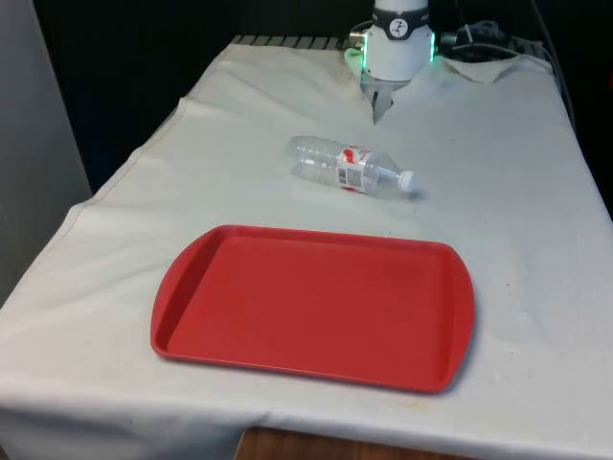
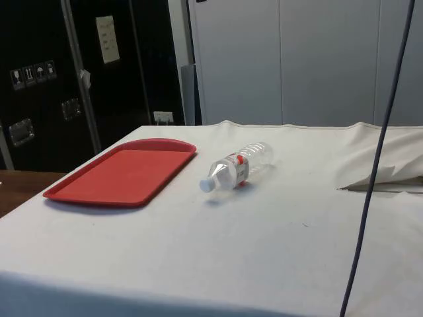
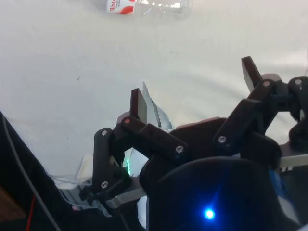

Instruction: Place the bottle upright on the tray.

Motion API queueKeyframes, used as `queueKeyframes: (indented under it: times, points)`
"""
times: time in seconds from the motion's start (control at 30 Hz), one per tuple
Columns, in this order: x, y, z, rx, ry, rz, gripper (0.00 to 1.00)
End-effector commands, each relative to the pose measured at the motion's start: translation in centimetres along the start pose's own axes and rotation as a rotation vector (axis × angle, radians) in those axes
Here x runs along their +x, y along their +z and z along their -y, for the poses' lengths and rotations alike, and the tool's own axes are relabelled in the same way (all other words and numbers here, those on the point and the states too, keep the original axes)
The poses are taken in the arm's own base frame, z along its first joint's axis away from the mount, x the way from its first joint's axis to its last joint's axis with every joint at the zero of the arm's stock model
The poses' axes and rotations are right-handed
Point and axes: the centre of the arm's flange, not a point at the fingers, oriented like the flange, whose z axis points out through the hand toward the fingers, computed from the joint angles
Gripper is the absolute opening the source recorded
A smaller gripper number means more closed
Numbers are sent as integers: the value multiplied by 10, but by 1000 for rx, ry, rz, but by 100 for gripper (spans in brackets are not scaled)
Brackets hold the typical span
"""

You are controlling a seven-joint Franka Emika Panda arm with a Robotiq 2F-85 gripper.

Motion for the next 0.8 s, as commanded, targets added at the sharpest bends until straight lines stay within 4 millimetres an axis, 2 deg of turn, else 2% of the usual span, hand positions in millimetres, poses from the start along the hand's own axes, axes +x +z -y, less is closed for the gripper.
queueKeyframes:
  times: [0.0, 0.2, 0.77]
  points:
    - [0, 0, 0, 0, 0, 0, 100]
    - [1, 3, -1, -1, 1, -3, 100]
    - [3, 27, 2, 4, -2, 24, 100]
